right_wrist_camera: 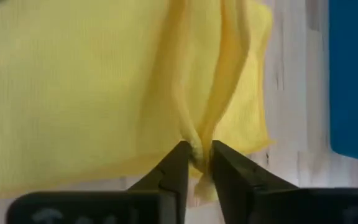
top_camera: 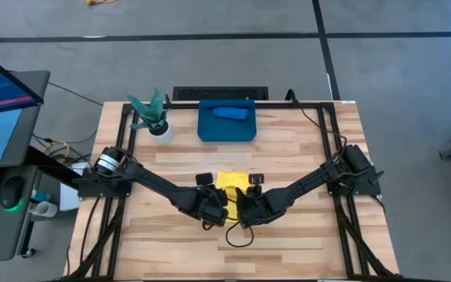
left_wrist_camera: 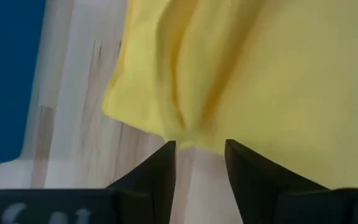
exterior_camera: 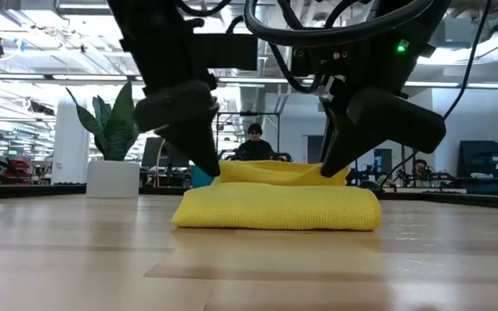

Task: Roll microfiber towels into tight, uniform cylinder then place into a basket
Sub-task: Fold the yellow microfiber towel, then roll the yellow microfiber towel

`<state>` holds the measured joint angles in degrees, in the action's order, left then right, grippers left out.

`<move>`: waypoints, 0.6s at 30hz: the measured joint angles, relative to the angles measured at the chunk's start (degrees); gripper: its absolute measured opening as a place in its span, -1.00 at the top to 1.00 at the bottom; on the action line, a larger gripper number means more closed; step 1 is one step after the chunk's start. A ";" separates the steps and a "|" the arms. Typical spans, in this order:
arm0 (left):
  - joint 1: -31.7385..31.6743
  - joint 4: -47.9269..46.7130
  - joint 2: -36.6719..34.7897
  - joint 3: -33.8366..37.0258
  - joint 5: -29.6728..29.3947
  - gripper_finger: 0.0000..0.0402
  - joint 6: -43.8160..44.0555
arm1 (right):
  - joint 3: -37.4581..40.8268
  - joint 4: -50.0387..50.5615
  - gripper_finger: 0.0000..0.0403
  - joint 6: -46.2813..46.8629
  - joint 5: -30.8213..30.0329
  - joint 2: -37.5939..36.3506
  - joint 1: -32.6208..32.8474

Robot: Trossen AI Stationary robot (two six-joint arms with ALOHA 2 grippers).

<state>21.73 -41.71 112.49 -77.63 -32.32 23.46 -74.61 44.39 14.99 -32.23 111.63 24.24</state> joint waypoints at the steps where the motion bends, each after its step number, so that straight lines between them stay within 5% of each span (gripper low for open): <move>1: 0.40 -0.75 0.00 -0.15 -0.04 0.35 0.38 | 0.00 0.40 0.49 -0.26 0.03 0.00 0.01; 9: 3.87 -4.42 -0.80 -0.26 -1.72 0.34 4.74 | 0.00 3.12 0.33 -0.03 -0.82 -3.12 -0.52; 18: 6.00 -2.65 -4.32 -0.04 -3.54 0.34 4.36 | 1.54 4.95 0.39 -0.40 -2.37 -15.85 0.09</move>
<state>27.72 -44.36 108.16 -77.67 -35.86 27.81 -73.06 49.34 14.59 -34.60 95.78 24.34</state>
